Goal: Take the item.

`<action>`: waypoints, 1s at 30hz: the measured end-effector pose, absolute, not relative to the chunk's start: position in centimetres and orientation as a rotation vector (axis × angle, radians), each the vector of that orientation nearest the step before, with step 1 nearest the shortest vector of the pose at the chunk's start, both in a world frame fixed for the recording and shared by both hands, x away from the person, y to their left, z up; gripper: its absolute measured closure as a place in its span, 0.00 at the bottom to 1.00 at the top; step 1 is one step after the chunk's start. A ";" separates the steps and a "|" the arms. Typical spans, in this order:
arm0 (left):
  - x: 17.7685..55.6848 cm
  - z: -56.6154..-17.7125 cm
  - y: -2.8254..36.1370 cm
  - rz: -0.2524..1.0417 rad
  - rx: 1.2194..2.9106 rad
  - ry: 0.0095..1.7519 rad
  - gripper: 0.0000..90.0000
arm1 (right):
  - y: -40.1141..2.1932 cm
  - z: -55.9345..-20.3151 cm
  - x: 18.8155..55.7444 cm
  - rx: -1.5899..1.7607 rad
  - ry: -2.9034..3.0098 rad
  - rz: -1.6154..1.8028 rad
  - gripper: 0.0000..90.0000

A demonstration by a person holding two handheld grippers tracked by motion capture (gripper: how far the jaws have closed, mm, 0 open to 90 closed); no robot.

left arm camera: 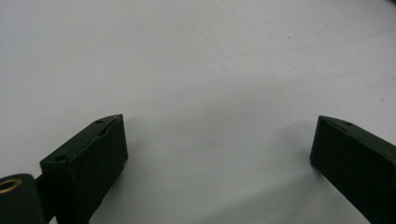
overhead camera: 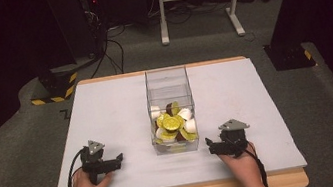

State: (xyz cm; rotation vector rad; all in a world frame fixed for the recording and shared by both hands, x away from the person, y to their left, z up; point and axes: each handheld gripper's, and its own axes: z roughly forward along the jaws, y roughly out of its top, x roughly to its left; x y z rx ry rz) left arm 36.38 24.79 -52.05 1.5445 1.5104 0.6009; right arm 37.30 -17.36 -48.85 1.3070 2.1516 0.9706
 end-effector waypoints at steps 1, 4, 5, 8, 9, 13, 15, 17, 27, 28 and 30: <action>36.4 -52.1 24.8 0.600 1.538 1.512 0.05 | -17.4 -48.5 37.2 1.302 2.149 0.991 0.15; 36.4 -52.0 24.8 0.601 1.544 1.510 0.05 | -17.5 -47.9 37.1 1.291 2.147 1.017 0.15; 36.4 -52.1 24.8 0.601 1.539 1.512 0.05 | -17.5 -47.8 37.1 1.282 2.143 1.024 0.15; 36.4 -52.1 24.8 0.601 1.542 1.511 0.05 | -17.6 -47.3 37.1 1.271 2.140 1.032 0.15; 36.4 -52.1 24.8 0.600 1.541 1.511 0.05 | -17.6 -47.1 37.0 1.273 2.138 1.036 0.15; 36.4 -52.1 24.8 0.601 1.542 1.511 0.05 | -17.5 -46.5 36.9 1.256 2.140 1.048 0.16; 36.4 -52.1 24.8 0.601 1.541 1.511 0.05 | -17.4 -46.1 36.8 1.244 2.135 1.053 0.16; 36.4 -52.1 24.8 0.601 1.542 1.511 0.05 | -17.3 -45.7 36.9 1.237 2.131 1.061 0.16; 36.4 -52.1 24.8 0.601 1.541 1.511 0.05 | -16.7 -44.0 37.1 1.212 2.098 1.115 0.17; 36.4 -52.1 24.8 0.601 1.541 1.511 0.05 | -16.7 -44.0 37.1 1.212 2.098 1.115 0.17; 36.4 -52.1 24.8 0.601 1.542 1.511 0.05 | -16.6 -43.8 37.1 1.204 2.095 1.124 0.17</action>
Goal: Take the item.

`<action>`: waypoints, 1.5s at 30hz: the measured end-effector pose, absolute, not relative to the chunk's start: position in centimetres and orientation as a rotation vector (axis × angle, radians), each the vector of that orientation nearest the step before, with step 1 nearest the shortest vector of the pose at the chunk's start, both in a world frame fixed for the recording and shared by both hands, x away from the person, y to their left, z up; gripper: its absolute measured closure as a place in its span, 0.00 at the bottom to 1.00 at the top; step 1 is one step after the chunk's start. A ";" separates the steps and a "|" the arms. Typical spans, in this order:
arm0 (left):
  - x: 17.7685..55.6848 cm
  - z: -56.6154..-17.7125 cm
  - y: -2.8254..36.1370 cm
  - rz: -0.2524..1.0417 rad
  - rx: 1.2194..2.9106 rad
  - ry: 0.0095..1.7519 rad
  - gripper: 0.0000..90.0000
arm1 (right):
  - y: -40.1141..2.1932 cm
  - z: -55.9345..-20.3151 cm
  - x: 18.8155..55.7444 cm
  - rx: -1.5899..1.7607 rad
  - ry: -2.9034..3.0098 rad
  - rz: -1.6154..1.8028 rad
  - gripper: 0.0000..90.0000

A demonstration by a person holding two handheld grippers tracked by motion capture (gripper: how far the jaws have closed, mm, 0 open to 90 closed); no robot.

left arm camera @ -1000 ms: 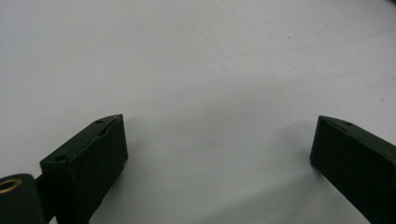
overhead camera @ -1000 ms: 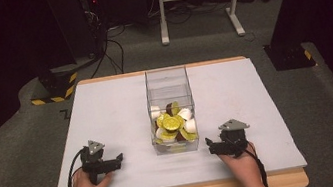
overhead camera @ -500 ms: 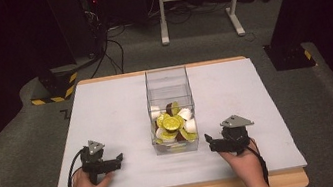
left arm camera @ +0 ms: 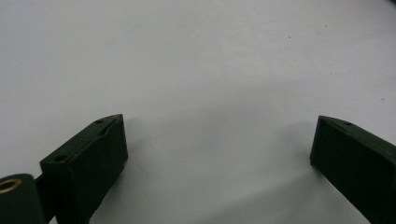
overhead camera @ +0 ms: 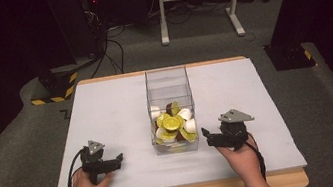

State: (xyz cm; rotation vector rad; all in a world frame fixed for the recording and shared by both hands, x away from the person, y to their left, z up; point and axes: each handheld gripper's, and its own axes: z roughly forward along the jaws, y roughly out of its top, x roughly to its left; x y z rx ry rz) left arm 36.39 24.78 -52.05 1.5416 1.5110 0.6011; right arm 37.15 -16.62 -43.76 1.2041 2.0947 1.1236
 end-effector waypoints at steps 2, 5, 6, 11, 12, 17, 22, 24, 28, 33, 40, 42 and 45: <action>36.4 -52.1 24.8 0.601 1.542 1.511 0.05 | -16.6 -43.6 37.2 1.205 2.092 1.136 0.17; 36.4 -52.1 24.8 0.602 1.541 1.511 0.05 | -16.5 -43.3 37.2 1.205 2.088 1.148 0.18; 36.4 -52.1 24.8 0.601 1.542 1.511 0.05 | -16.5 -43.2 37.1 1.203 2.088 1.151 0.18; 36.4 -52.1 24.8 0.601 1.542 1.511 0.05 | -16.3 -42.8 37.1 1.206 2.089 1.180 0.19; 36.4 -52.1 24.8 0.601 1.542 1.511 0.05 | -16.1 -42.7 37.1 1.202 2.091 1.188 0.19; 36.4 -52.0 24.8 0.601 1.545 1.510 0.05 | -15.3 -42.0 36.9 1.167 2.103 1.221 0.19; 36.4 -52.1 24.8 0.601 1.543 1.510 0.05 | -14.3 -41.8 36.9 1.143 2.122 1.239 0.20; 36.4 -52.1 24.8 0.602 1.541 1.511 0.05 | -14.2 -41.8 36.9 1.144 2.124 1.242 0.20; 36.4 -52.1 24.8 0.601 1.542 1.511 0.05 | -13.3 -41.8 36.8 1.130 2.142 1.248 0.20; 36.4 -52.1 24.8 0.601 1.542 1.511 0.05 | -12.6 -41.8 36.9 1.116 2.158 1.255 0.20; 36.4 -52.1 24.8 0.601 1.542 1.511 0.05 | -11.8 -41.8 37.0 1.092 2.180 1.270 0.21; 36.4 -52.1 24.8 0.601 1.541 1.511 0.05 | -11.5 -41.9 37.0 1.084 2.186 1.275 0.22; 36.4 -52.0 24.8 0.601 1.542 1.511 0.05 | -11.1 -41.8 37.0 1.080 2.192 1.280 0.22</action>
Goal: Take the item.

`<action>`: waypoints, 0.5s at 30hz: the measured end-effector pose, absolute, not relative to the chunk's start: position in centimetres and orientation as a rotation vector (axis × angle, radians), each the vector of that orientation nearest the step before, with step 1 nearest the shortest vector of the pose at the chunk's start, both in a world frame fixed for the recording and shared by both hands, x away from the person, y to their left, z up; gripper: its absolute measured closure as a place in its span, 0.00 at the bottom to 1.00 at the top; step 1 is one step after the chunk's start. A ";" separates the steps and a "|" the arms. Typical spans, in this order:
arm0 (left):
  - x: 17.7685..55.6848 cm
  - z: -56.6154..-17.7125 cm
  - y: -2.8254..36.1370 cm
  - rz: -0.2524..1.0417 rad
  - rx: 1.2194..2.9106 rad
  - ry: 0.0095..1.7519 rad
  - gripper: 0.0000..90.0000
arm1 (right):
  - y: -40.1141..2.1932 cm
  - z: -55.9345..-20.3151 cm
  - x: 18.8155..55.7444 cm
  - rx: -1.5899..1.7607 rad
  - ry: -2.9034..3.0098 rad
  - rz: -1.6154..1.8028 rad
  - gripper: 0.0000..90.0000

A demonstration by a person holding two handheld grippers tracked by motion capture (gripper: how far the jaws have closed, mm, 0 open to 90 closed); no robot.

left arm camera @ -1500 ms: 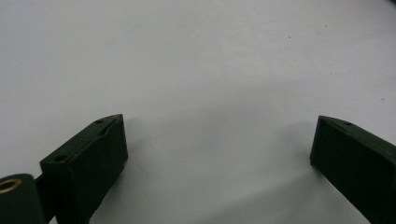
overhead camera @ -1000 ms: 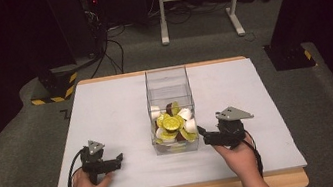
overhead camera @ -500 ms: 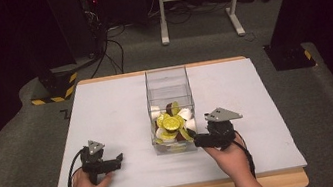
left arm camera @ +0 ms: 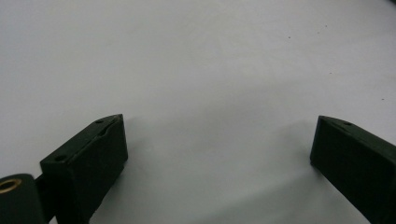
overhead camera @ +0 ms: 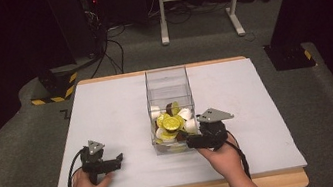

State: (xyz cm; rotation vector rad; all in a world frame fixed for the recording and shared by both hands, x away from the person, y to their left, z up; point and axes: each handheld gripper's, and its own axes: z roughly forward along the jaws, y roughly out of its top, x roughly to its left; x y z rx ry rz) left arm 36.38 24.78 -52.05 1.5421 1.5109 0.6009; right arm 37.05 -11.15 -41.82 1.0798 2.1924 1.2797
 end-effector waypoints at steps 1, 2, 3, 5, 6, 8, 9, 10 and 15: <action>36.4 -52.0 24.8 0.601 1.542 1.511 0.05 | -11.0 -41.8 37.1 1.078 2.196 1.280 0.23; 36.4 -52.1 24.8 0.601 1.541 1.511 0.05 | -11.0 -41.8 37.1 1.078 2.196 1.280 0.23; 36.4 -52.1 24.8 0.601 1.541 1.511 0.05 | -10.9 -41.8 37.1 1.073 2.200 1.283 0.24; 36.4 -52.1 24.8 0.602 1.540 1.511 0.05 | -10.4 -41.7 37.1 1.060 2.208 1.283 0.25; 36.4 -52.1 24.8 0.601 1.541 1.511 0.05 | -10.3 -41.7 37.2 1.060 2.211 1.284 0.25; 36.4 -52.1 24.8 0.601 1.541 1.511 0.05 | -9.9 -41.7 37.3 1.050 2.219 1.283 0.25; 36.4 -52.1 24.8 0.601 1.541 1.511 0.05 | -9.7 -41.7 37.4 1.054 2.223 1.283 0.24; 36.4 -52.1 24.8 0.601 1.541 1.511 0.05 | -9.6 -41.7 37.4 1.059 2.226 1.284 0.24; 36.4 -52.1 24.8 0.601 1.541 1.511 0.05 | -8.9 -41.7 38.0 1.071 2.250 1.295 0.24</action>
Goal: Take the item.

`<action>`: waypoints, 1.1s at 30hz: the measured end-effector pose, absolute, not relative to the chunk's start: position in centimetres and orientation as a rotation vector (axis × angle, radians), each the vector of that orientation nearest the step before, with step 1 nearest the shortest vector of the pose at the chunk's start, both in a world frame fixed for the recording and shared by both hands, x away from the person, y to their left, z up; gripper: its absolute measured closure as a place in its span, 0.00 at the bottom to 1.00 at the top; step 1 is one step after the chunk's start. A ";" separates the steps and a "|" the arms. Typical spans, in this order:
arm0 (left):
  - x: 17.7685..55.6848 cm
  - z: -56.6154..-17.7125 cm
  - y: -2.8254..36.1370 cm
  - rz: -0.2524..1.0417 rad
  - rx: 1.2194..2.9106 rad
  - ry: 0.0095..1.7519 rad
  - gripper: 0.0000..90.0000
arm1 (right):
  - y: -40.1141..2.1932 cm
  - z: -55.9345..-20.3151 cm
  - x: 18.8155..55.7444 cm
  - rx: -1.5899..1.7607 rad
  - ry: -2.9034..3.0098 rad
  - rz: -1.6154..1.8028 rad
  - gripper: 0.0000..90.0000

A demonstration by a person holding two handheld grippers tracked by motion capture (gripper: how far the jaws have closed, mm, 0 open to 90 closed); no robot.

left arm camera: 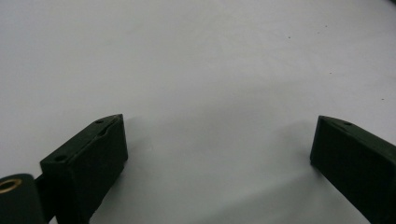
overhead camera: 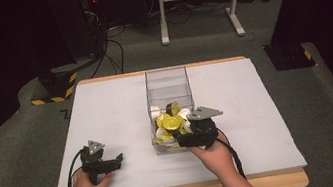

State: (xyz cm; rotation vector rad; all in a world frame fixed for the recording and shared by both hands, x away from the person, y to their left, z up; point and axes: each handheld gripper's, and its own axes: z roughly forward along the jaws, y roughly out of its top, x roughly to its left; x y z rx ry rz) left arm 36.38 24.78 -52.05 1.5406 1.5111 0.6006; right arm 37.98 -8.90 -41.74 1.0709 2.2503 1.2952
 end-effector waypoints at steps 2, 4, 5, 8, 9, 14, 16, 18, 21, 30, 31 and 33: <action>36.4 -52.1 24.8 0.601 1.540 1.511 0.05 | -8.6 -41.8 38.1 1.063 2.254 1.292 0.25; 36.4 -52.1 24.8 0.600 1.541 1.511 0.05 | -8.5 -41.9 38.2 1.059 2.259 1.291 0.25; 36.4 -52.1 24.8 0.600 1.540 1.511 0.05 | -8.3 -41.9 38.3 1.058 2.267 1.289 0.24; 36.4 -52.0 24.8 0.599 1.540 1.512 0.05 | -8.0 -42.0 38.6 1.055 2.280 1.285 0.22; 36.4 -52.0 24.8 0.600 1.540 1.511 0.05 | -7.9 -42.0 38.8 1.056 2.280 1.289 0.22; 36.4 -52.1 24.8 0.600 1.540 1.511 0.05 | -7.3 -41.7 39.2 1.038 2.287 1.279 0.24; 36.4 -52.1 24.8 0.601 1.540 1.511 0.05 | -7.0 -41.7 39.3 1.020 2.294 1.268 0.25; 36.4 -52.1 24.8 0.600 1.540 1.511 0.05 | -6.7 -41.8 39.6 1.015 2.304 1.254 0.26; 36.4 -52.1 24.8 0.601 1.540 1.511 0.05 | -6.4 -41.9 39.9 1.025 2.315 1.237 0.26; 36.4 -52.0 24.8 0.600 1.543 1.511 0.05 | -6.0 -42.2 41.0 1.039 2.363 1.175 0.31; 36.4 -52.0 24.8 0.601 1.543 1.510 0.05 | -6.0 -42.3 41.1 1.038 2.370 1.172 0.31; 36.4 -52.0 24.8 0.601 1.542 1.510 0.05 | -5.9 -42.4 41.1 1.034 2.376 1.162 0.31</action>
